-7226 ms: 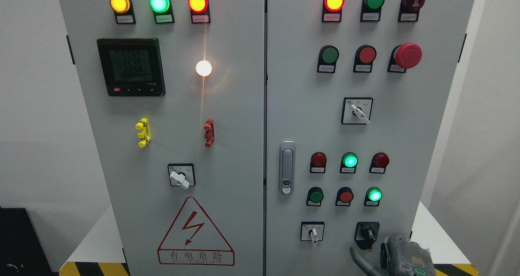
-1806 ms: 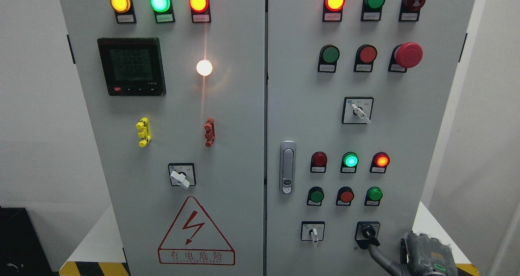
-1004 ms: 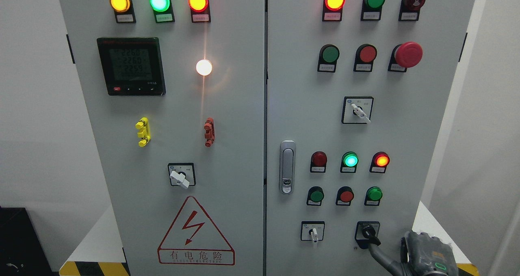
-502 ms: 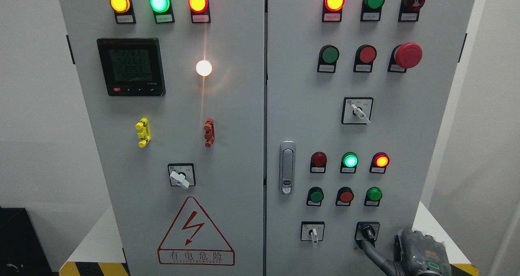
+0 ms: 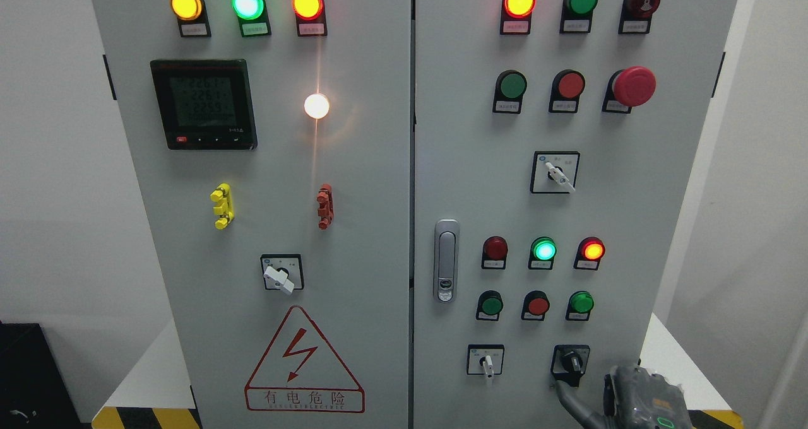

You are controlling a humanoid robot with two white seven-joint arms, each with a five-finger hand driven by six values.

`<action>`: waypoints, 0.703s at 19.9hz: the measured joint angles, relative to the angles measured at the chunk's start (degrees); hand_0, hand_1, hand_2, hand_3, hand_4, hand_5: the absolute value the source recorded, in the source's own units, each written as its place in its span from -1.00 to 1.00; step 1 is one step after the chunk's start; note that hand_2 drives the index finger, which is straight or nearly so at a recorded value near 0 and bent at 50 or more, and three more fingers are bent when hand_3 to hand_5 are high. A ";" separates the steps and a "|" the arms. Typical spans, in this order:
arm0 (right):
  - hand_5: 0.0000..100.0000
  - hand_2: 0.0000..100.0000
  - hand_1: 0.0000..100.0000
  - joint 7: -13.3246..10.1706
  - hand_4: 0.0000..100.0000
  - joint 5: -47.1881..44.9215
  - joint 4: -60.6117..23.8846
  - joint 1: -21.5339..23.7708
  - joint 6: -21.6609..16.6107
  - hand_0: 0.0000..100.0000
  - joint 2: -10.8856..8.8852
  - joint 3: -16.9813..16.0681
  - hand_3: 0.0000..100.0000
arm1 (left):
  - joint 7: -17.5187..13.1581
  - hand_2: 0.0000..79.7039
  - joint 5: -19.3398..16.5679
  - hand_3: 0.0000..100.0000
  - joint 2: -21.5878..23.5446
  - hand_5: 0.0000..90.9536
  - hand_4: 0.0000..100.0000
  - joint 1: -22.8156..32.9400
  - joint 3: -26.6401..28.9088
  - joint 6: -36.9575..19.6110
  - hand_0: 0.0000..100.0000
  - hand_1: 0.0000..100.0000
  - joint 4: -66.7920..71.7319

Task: Flip black knob to close circuit

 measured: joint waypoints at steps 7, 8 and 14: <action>0.32 0.26 -0.86 -0.37 0.58 -8.80 -5.50 6.58 3.21 -1.00 0.20 1.08 0.82 | 0.00 -1.00 0.00 -1.00 0.00 -1.00 -1.00 0.00 0.00 0.00 -0.76 0.11 0.00; 0.22 0.10 -0.86 -1.22 0.51 -11.32 -6.48 7.54 5.27 -1.00 0.20 1.55 0.70 | 0.00 -1.00 0.00 -1.00 0.00 -1.00 -1.00 0.00 0.00 0.00 -0.76 0.11 0.00; -0.29 -0.61 -0.86 -10.05 -0.18 -34.45 -11.42 15.03 8.87 -1.00 0.13 3.84 -0.16 | 0.00 -1.00 0.00 -1.00 0.00 -1.00 -1.00 0.00 0.00 0.00 -0.76 0.11 0.00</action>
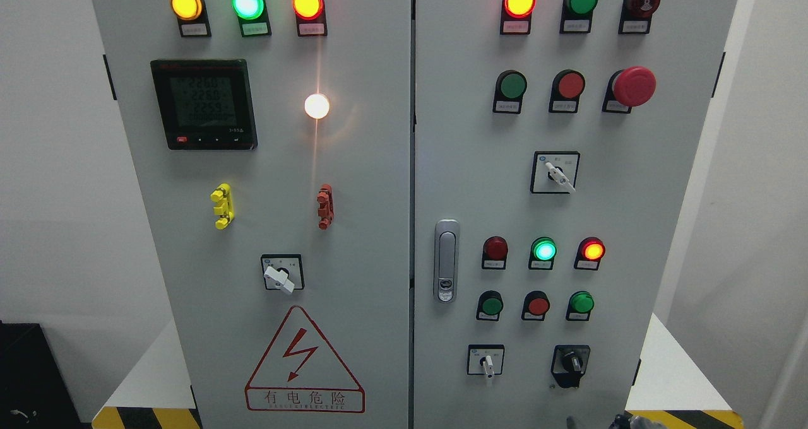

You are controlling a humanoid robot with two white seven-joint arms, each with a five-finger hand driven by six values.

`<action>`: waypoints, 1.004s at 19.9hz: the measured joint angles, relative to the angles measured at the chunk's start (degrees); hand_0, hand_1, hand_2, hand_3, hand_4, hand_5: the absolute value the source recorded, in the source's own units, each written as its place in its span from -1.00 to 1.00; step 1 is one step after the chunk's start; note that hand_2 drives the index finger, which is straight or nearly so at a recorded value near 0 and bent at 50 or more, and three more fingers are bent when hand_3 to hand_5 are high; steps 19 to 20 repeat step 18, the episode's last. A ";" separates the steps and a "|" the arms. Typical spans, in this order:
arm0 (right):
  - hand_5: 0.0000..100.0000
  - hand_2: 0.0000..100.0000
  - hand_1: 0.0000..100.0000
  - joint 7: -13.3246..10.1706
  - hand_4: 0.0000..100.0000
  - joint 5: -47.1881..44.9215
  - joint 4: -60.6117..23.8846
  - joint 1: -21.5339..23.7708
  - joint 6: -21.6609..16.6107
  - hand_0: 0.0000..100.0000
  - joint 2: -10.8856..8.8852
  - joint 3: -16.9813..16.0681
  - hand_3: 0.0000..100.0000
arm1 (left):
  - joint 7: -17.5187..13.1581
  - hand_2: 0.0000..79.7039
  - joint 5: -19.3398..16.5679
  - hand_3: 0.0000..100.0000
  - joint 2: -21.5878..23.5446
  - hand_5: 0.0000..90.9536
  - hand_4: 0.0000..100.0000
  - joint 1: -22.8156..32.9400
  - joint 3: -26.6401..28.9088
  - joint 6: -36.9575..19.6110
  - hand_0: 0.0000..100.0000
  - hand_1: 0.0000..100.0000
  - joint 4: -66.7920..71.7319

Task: Flip black knob to close circuit

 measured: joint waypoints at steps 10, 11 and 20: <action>-1.00 -1.00 -1.00 -5.54 -1.00 -42.68 -3.79 9.84 -15.88 -1.00 -0.32 1.00 -1.00 | 0.00 -1.00 0.00 -1.00 0.00 -1.00 -1.00 0.00 0.00 0.00 -0.76 0.11 0.00; -1.00 -1.00 -1.00 -5.65 -1.00 -45.09 -3.87 10.36 -16.83 -1.00 -0.34 1.05 -1.00 | 0.00 -1.00 0.00 -1.00 0.00 -1.00 -1.00 0.00 0.00 0.00 -0.76 0.11 0.00; -1.00 -1.00 -1.00 -2.06 -1.00 -56.22 -3.67 13.04 -22.14 -1.00 -0.50 1.42 -1.00 | 0.00 -1.00 0.00 -1.00 0.00 -1.00 -1.00 0.00 0.00 0.00 -0.76 0.11 0.00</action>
